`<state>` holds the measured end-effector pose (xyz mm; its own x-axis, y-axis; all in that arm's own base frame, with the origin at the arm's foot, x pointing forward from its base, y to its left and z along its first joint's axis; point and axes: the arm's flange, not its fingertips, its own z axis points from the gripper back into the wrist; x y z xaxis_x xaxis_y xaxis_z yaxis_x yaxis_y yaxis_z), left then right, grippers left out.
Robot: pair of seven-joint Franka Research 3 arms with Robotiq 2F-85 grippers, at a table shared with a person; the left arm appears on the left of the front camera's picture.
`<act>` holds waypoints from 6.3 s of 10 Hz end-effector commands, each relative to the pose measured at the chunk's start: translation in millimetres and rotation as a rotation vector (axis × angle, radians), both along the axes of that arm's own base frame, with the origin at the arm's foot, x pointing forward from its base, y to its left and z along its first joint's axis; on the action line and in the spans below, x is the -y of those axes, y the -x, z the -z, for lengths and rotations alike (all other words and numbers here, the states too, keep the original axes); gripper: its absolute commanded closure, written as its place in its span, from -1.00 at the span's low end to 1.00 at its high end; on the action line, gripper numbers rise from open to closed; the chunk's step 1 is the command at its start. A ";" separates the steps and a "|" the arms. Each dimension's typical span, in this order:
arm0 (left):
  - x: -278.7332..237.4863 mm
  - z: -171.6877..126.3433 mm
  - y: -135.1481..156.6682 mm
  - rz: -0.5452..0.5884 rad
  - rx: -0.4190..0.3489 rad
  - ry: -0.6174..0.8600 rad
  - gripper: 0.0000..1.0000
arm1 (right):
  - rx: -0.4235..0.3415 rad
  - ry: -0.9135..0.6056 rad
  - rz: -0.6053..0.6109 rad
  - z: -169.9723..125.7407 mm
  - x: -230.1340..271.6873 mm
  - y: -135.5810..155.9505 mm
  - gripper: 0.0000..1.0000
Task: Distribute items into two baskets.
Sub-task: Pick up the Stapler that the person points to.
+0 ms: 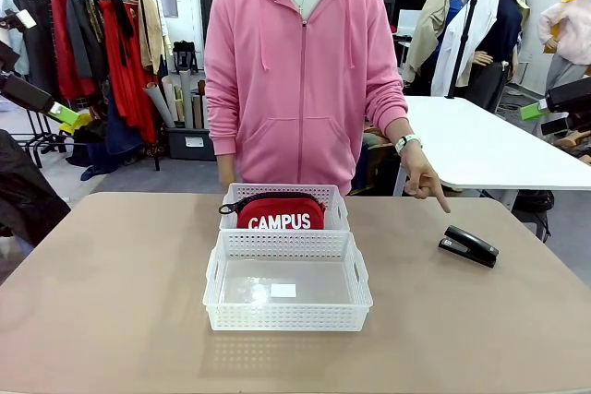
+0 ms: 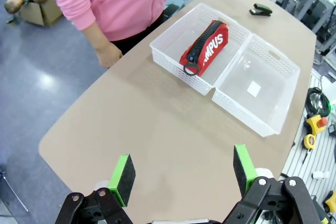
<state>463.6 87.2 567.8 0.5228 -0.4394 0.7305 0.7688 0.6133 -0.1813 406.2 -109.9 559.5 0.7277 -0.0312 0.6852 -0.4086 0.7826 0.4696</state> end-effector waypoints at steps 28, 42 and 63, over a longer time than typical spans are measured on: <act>0.3 -0.5 -0.4 -0.003 0.004 -0.001 -0.93 | -0.101 0.860 -0.599 113.2 -43.3 -97.0 -1.00; 0.3 -0.5 -0.4 -0.003 0.004 -0.001 -0.93 | -0.090 0.831 -0.648 198.0 -53.4 -110.0 -1.00; 0.3 -0.5 -0.4 -0.003 0.004 -0.001 -0.93 | -0.158 0.859 -0.634 252.5 -61.4 -148.7 1.00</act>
